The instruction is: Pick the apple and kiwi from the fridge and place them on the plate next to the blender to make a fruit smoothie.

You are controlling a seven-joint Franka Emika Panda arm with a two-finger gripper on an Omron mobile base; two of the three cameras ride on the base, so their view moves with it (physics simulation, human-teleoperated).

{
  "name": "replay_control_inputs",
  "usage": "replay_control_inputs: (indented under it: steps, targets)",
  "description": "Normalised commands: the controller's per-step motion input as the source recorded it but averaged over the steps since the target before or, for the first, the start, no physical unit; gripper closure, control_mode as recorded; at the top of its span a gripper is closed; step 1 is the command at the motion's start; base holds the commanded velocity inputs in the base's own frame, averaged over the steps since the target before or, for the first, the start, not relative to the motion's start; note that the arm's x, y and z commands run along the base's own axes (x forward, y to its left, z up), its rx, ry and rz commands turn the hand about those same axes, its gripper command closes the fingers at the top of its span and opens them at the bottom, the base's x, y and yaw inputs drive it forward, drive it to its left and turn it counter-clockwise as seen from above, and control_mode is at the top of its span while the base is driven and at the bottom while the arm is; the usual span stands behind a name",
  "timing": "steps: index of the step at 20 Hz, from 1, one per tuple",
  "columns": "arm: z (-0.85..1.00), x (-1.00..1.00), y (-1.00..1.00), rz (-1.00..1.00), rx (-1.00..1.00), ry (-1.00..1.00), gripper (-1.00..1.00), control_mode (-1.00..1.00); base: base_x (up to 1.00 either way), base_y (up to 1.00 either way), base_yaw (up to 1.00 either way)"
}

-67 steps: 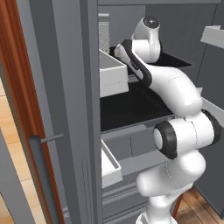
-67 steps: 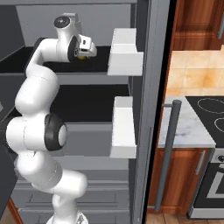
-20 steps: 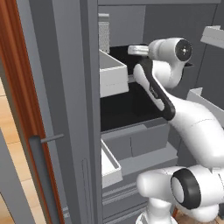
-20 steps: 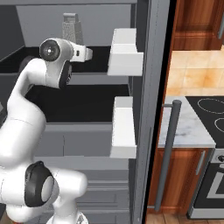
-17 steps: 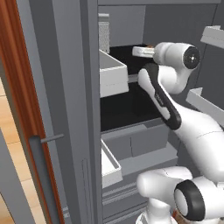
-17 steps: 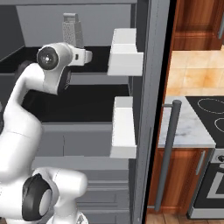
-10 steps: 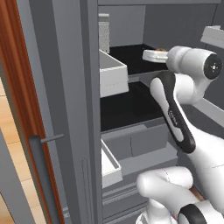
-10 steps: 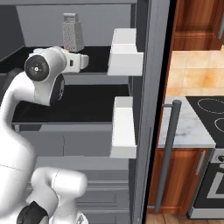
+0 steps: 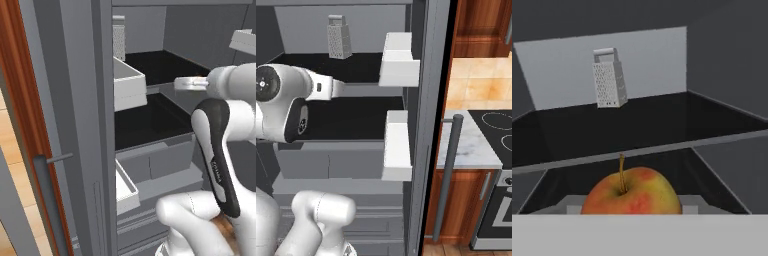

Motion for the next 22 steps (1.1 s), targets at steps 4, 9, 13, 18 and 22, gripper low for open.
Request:
replay_control_inputs:
  steps: [4, 9, 13, 18, 22]
  targets:
    - [-0.72, -1.0, 0.12, 0.0, -0.15, 0.62, 1.0, -1.0, 0.0, 0.0, 0.0]
    - [-0.63, -0.49, 0.05, 0.01, -0.13, 0.37, 1.0, -1.0, 0.0, 0.0, 0.0]
    - [-0.15, -0.04, 0.0, 0.0, -0.01, 0.0, 1.0, -1.0, 0.0, 0.0, 0.0]
    - [-0.31, -0.07, 0.0, 0.0, 0.0, -0.08, 1.0, -1.0, 0.0, 0.0, 0.0]
    - [-0.39, -0.08, 0.0, 0.0, 0.0, -0.07, 1.0, -1.0, 0.0, 0.0, 0.0]
